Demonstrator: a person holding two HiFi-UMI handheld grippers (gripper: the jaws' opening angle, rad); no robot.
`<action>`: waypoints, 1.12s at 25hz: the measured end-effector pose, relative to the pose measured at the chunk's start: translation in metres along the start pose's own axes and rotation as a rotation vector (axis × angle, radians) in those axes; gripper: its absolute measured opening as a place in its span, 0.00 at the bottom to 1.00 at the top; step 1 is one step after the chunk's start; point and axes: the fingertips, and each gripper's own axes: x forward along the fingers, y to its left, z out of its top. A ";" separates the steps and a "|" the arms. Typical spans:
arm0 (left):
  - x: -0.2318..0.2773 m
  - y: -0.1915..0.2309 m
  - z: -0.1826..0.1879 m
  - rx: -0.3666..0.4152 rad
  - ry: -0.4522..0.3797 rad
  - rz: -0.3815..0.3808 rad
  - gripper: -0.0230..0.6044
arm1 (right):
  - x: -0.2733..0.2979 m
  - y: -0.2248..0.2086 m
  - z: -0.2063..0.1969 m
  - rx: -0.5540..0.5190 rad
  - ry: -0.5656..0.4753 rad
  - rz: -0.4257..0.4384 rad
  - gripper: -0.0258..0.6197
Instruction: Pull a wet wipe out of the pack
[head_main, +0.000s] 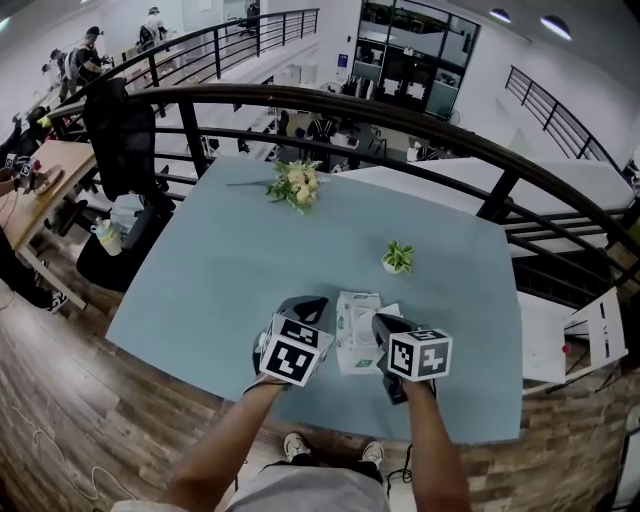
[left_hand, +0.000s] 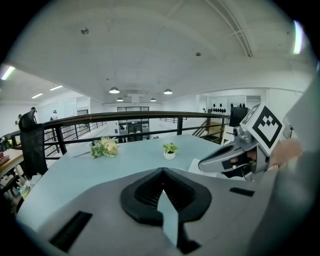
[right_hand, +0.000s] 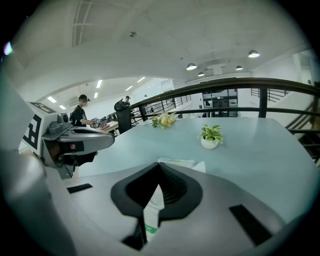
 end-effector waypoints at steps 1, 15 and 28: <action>0.001 0.000 0.002 0.002 -0.003 0.000 0.03 | -0.001 -0.001 0.001 0.000 -0.003 -0.003 0.04; -0.002 0.007 0.019 0.002 -0.035 0.007 0.03 | -0.015 -0.004 0.033 -0.015 -0.087 -0.034 0.05; -0.004 0.005 0.037 0.023 -0.062 0.013 0.03 | -0.038 -0.012 0.057 -0.035 -0.162 -0.077 0.05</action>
